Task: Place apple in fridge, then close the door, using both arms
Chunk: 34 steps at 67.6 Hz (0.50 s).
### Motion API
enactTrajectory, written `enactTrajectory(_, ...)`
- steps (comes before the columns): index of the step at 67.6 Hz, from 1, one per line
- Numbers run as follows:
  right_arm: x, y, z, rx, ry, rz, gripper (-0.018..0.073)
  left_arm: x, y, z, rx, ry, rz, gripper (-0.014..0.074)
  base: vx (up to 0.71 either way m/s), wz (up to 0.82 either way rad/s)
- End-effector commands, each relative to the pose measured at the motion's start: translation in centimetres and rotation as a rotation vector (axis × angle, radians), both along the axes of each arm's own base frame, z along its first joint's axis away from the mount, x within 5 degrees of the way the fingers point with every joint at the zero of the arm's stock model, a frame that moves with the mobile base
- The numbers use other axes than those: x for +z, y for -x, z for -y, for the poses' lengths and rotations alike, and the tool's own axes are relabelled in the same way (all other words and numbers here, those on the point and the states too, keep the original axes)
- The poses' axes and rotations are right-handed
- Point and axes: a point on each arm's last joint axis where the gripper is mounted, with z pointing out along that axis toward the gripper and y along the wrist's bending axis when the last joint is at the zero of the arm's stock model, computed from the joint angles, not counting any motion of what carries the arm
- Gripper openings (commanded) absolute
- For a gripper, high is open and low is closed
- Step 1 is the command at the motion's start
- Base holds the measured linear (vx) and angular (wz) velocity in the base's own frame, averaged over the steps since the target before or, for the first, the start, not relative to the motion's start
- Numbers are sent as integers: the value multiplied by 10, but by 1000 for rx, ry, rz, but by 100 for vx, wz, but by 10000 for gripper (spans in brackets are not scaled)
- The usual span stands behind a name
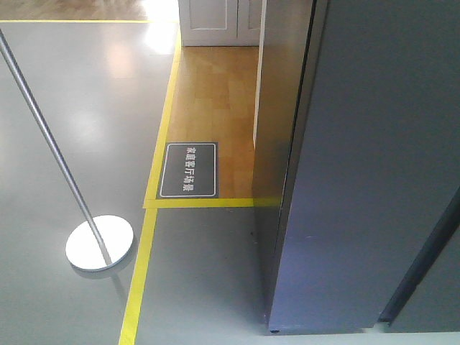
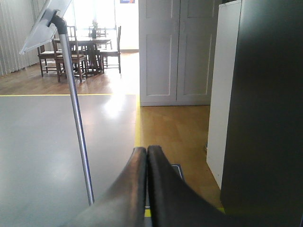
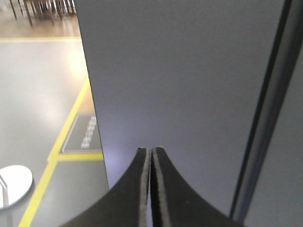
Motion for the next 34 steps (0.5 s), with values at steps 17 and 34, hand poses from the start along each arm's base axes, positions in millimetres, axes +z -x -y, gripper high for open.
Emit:
enactTrajectory(17,-23,0,-2,23,-25,268,-3,4,1,0,-7,17,83,-6,0,0)
enactTrajectory(34,-23,0,-3,39,-8,267,-3,4,1,0,-7,17,82,-6,0,0)
